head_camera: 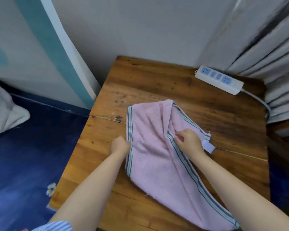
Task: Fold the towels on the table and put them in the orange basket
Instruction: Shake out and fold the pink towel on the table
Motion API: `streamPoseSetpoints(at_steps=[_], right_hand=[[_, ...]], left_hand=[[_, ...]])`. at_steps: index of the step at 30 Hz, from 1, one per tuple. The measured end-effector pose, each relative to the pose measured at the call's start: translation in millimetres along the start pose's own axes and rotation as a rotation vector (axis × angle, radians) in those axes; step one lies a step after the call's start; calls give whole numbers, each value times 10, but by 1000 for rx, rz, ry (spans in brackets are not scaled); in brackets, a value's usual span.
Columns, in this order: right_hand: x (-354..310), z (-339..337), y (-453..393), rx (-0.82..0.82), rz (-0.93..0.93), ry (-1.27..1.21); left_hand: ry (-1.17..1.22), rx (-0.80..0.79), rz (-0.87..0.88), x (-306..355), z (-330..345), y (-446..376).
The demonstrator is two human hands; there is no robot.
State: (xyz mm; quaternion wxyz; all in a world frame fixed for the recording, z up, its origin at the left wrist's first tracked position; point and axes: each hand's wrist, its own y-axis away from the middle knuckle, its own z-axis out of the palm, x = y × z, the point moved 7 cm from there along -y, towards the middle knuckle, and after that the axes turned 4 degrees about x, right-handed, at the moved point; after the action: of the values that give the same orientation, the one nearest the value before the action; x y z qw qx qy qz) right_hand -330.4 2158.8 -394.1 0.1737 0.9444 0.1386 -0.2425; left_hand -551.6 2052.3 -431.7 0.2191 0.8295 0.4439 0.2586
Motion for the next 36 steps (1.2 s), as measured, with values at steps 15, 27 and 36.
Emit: streamPoseSetpoints(at_steps=[15, 27, 36], right_hand=[[38, -366, 333, 319, 285, -184], [733, 198, 1604, -292, 612, -192], [744, 115, 1253, 77, 777, -512]], left_hand=[[394, -32, 157, 113, -161, -89], [-63, -450, 38, -673, 95, 232], [177, -218, 212, -476, 38, 79]])
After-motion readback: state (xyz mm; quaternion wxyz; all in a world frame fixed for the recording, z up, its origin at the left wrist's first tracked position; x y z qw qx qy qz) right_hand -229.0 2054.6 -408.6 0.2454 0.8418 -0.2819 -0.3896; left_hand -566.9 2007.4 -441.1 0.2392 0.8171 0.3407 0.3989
